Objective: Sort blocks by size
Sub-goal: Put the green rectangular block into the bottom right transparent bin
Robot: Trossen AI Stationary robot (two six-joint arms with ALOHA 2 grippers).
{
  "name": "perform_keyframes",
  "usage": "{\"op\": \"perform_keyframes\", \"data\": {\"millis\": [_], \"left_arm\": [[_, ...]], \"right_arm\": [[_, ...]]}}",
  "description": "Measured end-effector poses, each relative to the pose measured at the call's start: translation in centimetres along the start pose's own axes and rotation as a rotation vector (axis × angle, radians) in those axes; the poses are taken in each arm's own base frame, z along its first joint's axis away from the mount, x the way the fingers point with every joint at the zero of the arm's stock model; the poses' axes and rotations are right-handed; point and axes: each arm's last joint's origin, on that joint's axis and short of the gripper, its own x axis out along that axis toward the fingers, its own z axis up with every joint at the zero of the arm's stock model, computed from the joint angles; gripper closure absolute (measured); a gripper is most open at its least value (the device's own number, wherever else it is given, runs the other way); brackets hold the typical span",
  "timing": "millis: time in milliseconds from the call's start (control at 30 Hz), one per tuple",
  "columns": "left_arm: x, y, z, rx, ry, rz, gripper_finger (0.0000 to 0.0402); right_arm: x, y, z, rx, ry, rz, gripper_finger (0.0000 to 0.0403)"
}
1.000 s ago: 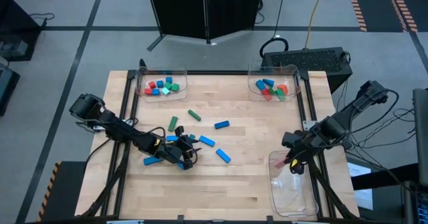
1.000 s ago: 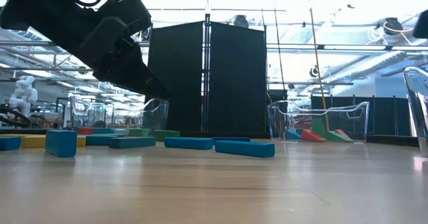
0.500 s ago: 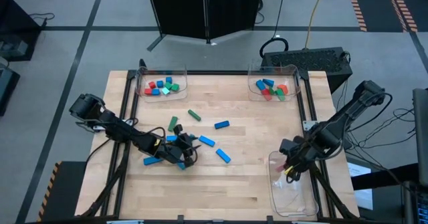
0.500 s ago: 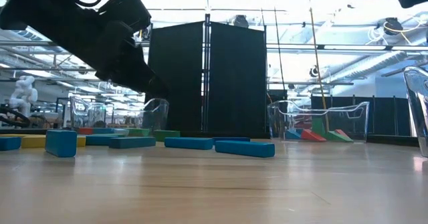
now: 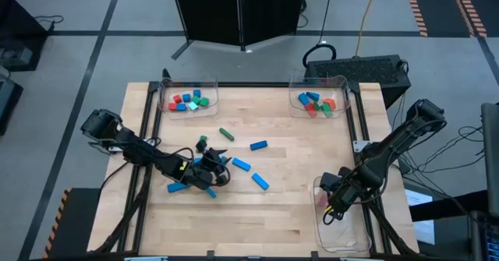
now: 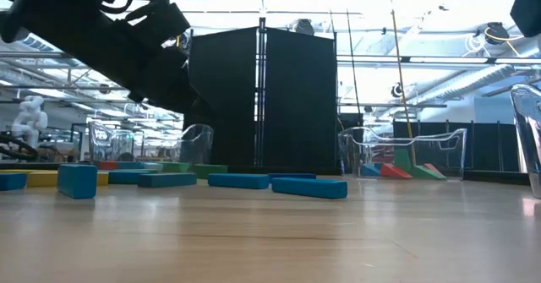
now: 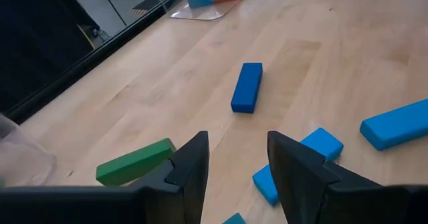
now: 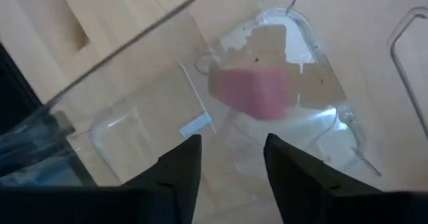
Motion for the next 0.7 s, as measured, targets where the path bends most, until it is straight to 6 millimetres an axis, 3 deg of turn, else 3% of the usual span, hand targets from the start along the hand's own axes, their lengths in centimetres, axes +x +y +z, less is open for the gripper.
{"op": "perform_keyframes", "data": {"millis": [167, 467, 700], "left_arm": [[0.2, 0.3, -0.2, 0.012, 0.018, 0.018, 0.0246], [1.4, 1.9, -0.8, -0.031, 0.153, 0.025, 0.0246], [0.9, 4.7, 0.4, -0.031, 0.210, 0.089, 0.0246]], "right_arm": [[-0.1, -0.3, -0.2, 0.035, 0.051, -0.017, 0.0229], [-1.2, -0.8, -0.4, 0.061, 0.052, 0.021, 0.0238], [-1.6, -0.9, -0.4, 0.057, 0.016, 0.037, 0.0241]]}}
